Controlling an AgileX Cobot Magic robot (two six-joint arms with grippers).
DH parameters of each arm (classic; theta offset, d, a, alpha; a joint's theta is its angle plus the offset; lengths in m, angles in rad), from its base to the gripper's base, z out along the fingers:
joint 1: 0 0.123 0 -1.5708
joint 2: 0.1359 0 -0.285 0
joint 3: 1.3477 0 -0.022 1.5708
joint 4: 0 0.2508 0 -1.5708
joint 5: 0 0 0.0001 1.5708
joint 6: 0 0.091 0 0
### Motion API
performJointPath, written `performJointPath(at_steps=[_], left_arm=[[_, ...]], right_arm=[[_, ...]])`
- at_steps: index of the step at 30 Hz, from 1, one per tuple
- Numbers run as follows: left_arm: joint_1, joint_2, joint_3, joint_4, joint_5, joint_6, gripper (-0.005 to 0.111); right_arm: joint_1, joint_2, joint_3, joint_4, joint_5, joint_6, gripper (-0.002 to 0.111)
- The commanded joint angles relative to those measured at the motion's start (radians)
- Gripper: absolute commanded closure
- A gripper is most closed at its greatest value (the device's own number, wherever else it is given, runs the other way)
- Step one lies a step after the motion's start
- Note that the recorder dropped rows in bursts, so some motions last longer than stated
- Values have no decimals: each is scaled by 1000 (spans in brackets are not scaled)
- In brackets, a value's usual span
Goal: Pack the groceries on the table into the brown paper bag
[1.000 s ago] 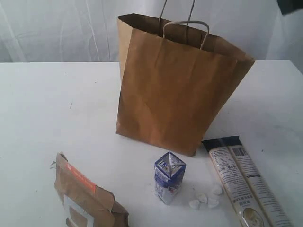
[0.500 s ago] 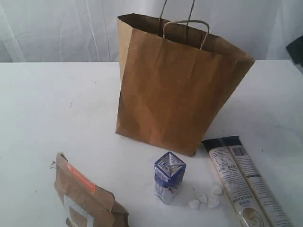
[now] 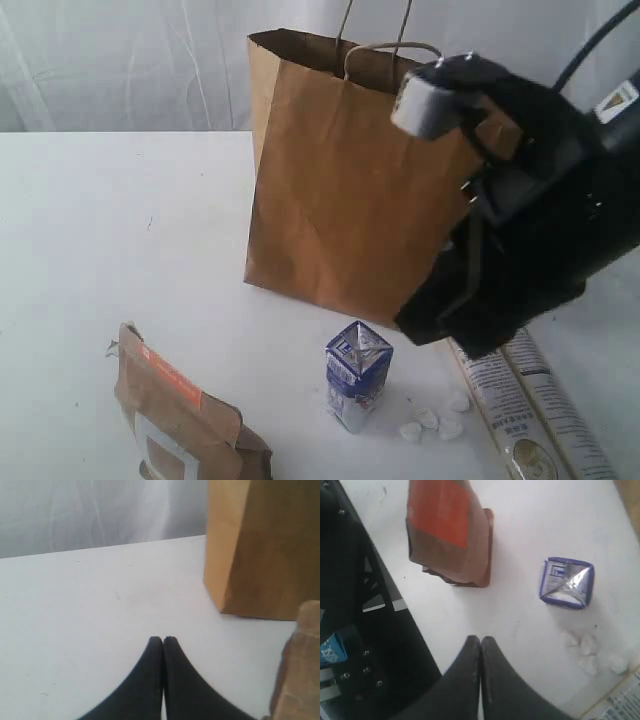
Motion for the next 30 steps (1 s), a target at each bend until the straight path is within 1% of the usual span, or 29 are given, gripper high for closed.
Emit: performJointPath(at_steps=[1,2,4,5,6,7,8,9,10,11,13,14,15,16,17,18,20,21,23,24,26,27,28,30], left_arm=[[228,-7,4,-22,24,0,107],[299,-7,4,-22,24,0,107],[374,-7,4,-22,24,0,107],[392,-7,4,-22,19,0,107],[407,-7,4,-22,11,0,107],[409,-7,4,-22,9,0,107],[409,-7,4,-22,9,0,107],[408,-7,4,-22,12,0,107],[408,-7,4,-22,12,0,107],[408,-7,4,-22,12,0,107],[408,-7,4,-22,16,0,107],[408,-7,4,-22,32,0,107],[408,-7,4,27,84,2,107],[408,-7,4,109,109,7,107],[408,-7,4,272,138,16,107],[408,-7,4,494,161,35,107],[408,-7,4,1024,175,91,107],[408,-7,4,1238,169,119,107],[408,-7,4,1495,159,142,107],[407,-7,4,1561,159,142,107],[407,-7,4,1567,161,141,107],[407,-7,4,1557,167,135,107],[407,-7,4,1532,176,135,107],[407,-7,4,1445,210,135,107]], right_arm=[[119,51,6,10,-138,-61,108],[156,76,6,10,-192,-61,108],[201,116,6,10,-256,-61,108],[215,131,6,10,-265,-61,108],[228,154,6,6,-263,-97,105],[233,162,6,6,-256,-115,101],[239,177,6,6,-243,-122,93],[239,182,6,6,-239,-122,89],[239,182,6,6,-234,-122,86],[239,182,6,6,-231,-115,84],[239,180,6,8,-206,-97,84],[239,180,6,8,-196,-97,84],[239,180,6,8,-180,-97,84],[239,180,6,8,-179,-97,84],[239,180,6,8,-179,-97,84],[239,180,6,8,-179,-97,84],[239,180,6,8,-191,-97,84],[239,180,6,8,-201,-97,84],[239,180,6,8,-225,-99,84],[239,180,6,8,-236,-102,84],[239,180,4,8,-251,-109,83],[239,180,-4,8,-258,-109,80],[239,182,-12,11,-263,-109,76],[244,186,-36,14,-280,-109,64]])
